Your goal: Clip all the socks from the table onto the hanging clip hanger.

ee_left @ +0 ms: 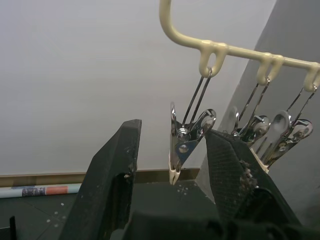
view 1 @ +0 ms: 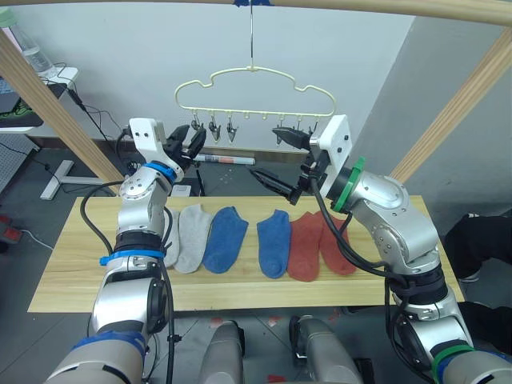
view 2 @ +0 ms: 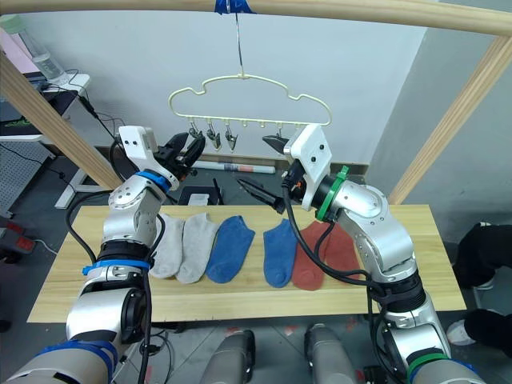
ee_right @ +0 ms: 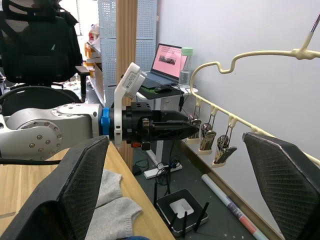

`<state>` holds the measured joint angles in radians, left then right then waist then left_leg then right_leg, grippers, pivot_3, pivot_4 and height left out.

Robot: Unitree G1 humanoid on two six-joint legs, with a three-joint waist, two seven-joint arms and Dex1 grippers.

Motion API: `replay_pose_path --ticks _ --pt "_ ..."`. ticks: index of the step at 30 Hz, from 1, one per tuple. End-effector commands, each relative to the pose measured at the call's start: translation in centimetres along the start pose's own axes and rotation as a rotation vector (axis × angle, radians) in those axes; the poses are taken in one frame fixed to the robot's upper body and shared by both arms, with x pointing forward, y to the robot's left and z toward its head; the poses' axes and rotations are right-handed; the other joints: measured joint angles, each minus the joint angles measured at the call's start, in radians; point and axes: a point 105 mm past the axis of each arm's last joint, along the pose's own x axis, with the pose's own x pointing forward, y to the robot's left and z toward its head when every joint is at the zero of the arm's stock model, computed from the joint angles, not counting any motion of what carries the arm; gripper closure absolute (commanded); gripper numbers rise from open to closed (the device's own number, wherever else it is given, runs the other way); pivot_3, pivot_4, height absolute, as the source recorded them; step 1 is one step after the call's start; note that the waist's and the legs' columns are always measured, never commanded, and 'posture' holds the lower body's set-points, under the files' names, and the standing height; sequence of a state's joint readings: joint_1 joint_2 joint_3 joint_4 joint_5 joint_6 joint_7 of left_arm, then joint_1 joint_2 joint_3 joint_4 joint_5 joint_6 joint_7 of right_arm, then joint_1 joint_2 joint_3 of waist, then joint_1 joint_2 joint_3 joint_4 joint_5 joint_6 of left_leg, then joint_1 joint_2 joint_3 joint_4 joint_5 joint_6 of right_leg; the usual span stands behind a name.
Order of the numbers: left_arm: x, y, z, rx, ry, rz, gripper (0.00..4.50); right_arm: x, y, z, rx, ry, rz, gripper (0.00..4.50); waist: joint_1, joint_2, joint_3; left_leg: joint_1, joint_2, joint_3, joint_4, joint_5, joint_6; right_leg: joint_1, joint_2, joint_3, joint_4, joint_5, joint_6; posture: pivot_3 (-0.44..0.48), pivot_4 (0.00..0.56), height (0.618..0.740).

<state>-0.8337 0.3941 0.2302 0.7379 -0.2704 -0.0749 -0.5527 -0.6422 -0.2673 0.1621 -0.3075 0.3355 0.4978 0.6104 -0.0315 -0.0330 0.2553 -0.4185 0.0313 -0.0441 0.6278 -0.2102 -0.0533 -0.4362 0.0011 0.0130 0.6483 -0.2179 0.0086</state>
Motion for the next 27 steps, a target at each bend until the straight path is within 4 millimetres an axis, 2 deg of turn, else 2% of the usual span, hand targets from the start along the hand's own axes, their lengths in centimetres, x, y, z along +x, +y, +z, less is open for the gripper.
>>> replay_pose_path --ticks 1,23,27 --pt "0.4 -0.1 2.2 0.024 -0.08 0.0 2.28 0.2 0.3 1.7 -0.024 -0.054 0.017 0.0 0.0 0.0 0.0 0.0 0.0 0.0 0.0 0.0 0.0 0.0 0.0 0.0 0.0 0.0 0.0 -0.029 0.259 0.74" --pt "0.8 -0.1 3.4 0.036 -0.124 0.012 2.28 0.2 0.2 1.6 -0.014 -0.05 0.015 0.0 0.0 0.0 0.0 0.0 0.0 0.0 0.0 0.0 0.0 0.0 0.0 0.0 0.001 0.0 0.0 -0.026 0.257 0.74" --pt "0.8 -0.1 3.5 0.033 -0.128 0.008 3.11 0.2 0.2 1.6 -0.014 -0.05 0.013 0.0 0.0 0.0 0.0 0.0 0.0 0.0 0.0 0.0 0.0 0.0 0.0 0.0 0.001 0.0 0.0 -0.028 0.258 0.74"
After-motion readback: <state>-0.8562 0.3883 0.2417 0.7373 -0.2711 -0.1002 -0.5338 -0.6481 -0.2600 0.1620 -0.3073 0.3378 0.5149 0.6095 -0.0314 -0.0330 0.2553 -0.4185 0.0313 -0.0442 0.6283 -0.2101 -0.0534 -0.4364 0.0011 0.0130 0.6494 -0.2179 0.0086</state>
